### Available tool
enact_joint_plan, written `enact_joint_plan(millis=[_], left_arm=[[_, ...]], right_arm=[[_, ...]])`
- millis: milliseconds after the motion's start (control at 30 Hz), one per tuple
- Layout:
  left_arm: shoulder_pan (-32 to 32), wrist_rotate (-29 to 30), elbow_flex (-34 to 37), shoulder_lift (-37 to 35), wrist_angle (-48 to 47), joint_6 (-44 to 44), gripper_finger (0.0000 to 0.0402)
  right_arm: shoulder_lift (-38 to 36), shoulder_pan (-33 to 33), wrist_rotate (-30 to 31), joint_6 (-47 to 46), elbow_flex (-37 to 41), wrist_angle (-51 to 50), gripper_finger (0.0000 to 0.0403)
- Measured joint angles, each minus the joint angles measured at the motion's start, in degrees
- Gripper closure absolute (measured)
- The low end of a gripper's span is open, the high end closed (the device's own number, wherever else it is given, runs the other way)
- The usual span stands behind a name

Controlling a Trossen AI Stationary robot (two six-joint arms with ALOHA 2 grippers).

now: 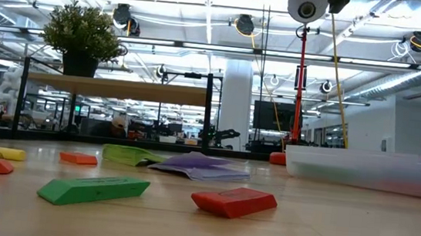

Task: Pack school essentials
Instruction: Put the blue pencil into the pink supply box

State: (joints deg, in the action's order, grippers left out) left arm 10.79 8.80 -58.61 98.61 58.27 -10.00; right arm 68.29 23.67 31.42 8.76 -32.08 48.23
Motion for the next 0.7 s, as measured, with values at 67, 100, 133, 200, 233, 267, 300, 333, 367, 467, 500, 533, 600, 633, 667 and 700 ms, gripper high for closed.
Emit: enact_joint_plan(millis=[67, 100, 133, 200, 233, 267, 300, 333, 367, 467, 500, 533, 600, 633, 667, 700], left_arm=[[0.0, 0.0, -0.1, 1.6, 3.3, -0.5, 0.0362], [0.0, 0.0, -0.1, 2.3, 4.8, -0.7, 0.0362], [0.0, 0.0, -0.1, 3.1, 6.5, -0.8, 0.0362], [-0.2, -0.1, -0.1, 4.0, 8.3, -0.8, 0.0362], [-0.2, -0.1, -0.1, 4.3, 8.8, -0.8, 0.0362], [-0.3, -0.1, -0.1, 4.4, 9.3, -0.8, 0.0362], [-0.3, -0.1, -0.1, 4.4, 9.3, -0.8, 0.0362], [-0.3, -0.1, -0.1, 4.4, 9.4, -0.8, 0.0362], [-0.4, -0.1, -0.1, 4.4, 9.4, -0.8, 0.0362], [-0.5, -0.4, -0.1, 4.4, 9.4, 0.1, 0.0362], [-0.6, -0.9, -0.1, 4.4, 9.6, 0.4, 0.0362], [-0.6, -1.3, -0.1, 4.4, 9.6, 0.7, 0.0362], [-0.6, -1.3, -0.1, 4.4, 9.6, 1.1, 0.0362], [-0.6, -1.3, -0.1, 4.4, 9.6, 1.1, 0.0362], [-0.6, -1.3, -0.1, 4.4, 9.6, 1.0, 0.0362], [-0.6, -1.3, -0.1, 4.4, 9.6, 0.9, 0.0362]], right_arm=[[0.0, 0.0, 0.0, 0.1, 0.0, -0.1, 0.0232], [0.0, 0.0, 0.0, 0.1, 0.0, -0.2, 0.0232], [0.0, 0.0, 0.0, 0.1, 0.0, -0.5, 0.0232], [0.0, -0.1, 0.0, 0.1, 0.0, -0.9, 0.0232], [0.0, -0.1, 0.1, 0.0, 0.0, -0.9, 0.0232], [0.0, -0.1, 0.1, 0.0, 0.0, -0.9, 0.0232], [0.0, -0.2, 0.1, -0.1, 0.0, -0.9, 0.0233], [0.0, -0.3, 0.1, -0.1, 0.0, -0.9, 0.0235], [0.0, -0.4, 0.1, -0.3, 0.0, -1.2, 0.0239], [0.0, -0.8, 0.2, -0.8, 0.0, -1.4, 0.0264], [0.0, -0.8, 0.1, -0.8, 0.0, -1.5, 0.0274], [0.0, -0.8, 0.1, -0.8, 0.0, -1.6, 0.0286], [0.0, -0.8, 0.0, -0.7, 0.0, -1.8, 0.0311], [0.0, -0.8, 0.0, -0.7, 0.0, -1.8, 0.0324], [0.0, -0.8, 0.0, -0.6, 0.0, -1.8, 0.0337], [0.0, -0.8, -0.2, -0.6, 0.0, -1.8, 0.0351]])
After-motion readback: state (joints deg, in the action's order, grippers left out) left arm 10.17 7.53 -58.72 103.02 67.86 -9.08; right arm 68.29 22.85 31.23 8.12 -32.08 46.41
